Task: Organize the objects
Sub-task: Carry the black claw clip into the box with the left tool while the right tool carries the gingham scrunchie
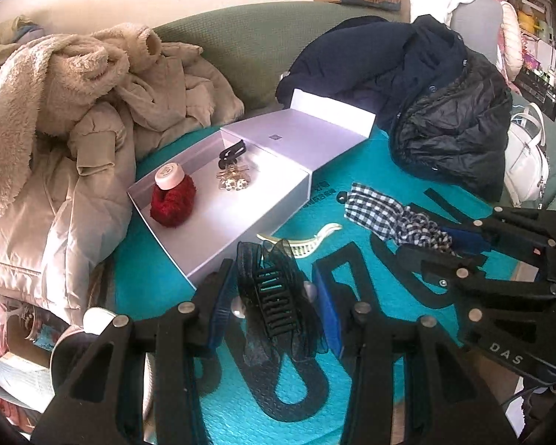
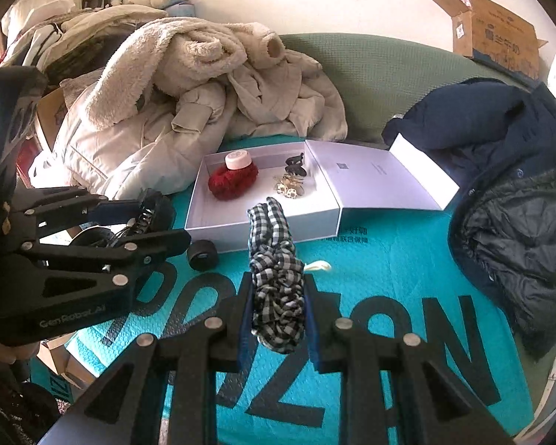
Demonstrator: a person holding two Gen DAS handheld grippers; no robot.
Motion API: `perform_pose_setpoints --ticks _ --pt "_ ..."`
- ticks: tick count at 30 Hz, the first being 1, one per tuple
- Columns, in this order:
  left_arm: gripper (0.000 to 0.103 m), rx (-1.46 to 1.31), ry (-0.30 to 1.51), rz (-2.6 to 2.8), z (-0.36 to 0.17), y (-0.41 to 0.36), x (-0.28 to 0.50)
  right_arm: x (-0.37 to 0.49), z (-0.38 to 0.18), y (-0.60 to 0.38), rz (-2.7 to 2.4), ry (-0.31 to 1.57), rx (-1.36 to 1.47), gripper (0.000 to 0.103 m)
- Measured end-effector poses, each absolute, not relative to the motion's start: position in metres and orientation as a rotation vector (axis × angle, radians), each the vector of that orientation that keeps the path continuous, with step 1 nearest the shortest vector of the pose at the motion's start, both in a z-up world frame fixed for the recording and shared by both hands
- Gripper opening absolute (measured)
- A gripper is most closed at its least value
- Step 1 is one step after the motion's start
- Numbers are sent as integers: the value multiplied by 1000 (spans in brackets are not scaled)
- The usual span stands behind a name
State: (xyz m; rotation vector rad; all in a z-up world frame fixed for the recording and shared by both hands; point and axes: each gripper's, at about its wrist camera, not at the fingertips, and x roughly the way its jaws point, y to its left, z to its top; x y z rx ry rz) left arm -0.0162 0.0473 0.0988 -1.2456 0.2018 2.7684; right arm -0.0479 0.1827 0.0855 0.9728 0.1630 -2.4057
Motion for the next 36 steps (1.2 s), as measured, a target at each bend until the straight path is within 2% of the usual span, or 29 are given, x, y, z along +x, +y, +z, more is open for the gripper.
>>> perform_pose_setpoints --ticks 17,36 --pt "41 -1275 228 2748 72 8 -103 -120 76 138 -2392 193 1004 24" --pt "41 -1277 216 2840 65 -55 -206 -227 76 76 -2318 245 943 24"
